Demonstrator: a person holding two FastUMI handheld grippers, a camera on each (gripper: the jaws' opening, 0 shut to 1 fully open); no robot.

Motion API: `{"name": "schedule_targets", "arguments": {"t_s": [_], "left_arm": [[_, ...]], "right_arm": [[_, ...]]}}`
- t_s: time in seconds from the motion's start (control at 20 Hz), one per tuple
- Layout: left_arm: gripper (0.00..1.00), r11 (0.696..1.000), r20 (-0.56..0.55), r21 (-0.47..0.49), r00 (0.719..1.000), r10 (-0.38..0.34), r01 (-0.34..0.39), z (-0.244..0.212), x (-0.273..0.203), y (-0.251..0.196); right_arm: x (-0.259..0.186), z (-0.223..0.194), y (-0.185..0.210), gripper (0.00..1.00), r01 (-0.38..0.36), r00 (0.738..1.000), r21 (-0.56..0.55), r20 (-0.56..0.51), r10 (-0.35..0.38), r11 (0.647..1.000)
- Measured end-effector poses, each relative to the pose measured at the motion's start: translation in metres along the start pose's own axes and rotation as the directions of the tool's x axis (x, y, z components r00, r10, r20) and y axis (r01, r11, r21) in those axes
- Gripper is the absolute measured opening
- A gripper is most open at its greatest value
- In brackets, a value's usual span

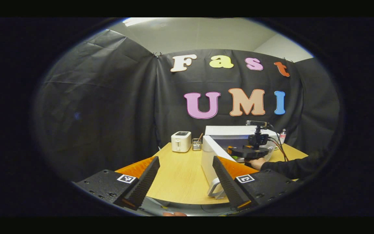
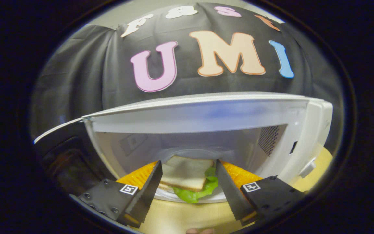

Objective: Open the microwave oven with the left hand, put the food in, and close the microwave oven.

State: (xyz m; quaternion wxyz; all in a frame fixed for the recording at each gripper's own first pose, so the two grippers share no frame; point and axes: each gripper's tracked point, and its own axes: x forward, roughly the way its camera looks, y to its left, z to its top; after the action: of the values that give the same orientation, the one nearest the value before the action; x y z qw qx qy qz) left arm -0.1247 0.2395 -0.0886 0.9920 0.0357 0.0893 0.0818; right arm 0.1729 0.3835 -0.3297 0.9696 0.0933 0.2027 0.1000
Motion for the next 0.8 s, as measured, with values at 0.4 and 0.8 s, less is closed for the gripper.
{"name": "schedule_targets", "arguments": {"t_s": [0.4,0.8], "left_arm": [[1.0,0.991,-0.024,0.136,1.0,0.001,0.002,-0.035,0.009,0.011],[0.86,0.991,-0.188,0.003,0.973,-0.133,0.136,-0.104,0.03,-0.011]], "right_arm": [[-0.14,0.059,-0.054,0.92,-0.063,0.993,-0.084,0.094,0.071,0.994],[-0.233,0.166,-0.151,0.92,0.05,0.98,-0.052,0.197,-0.039,0.997]]}}
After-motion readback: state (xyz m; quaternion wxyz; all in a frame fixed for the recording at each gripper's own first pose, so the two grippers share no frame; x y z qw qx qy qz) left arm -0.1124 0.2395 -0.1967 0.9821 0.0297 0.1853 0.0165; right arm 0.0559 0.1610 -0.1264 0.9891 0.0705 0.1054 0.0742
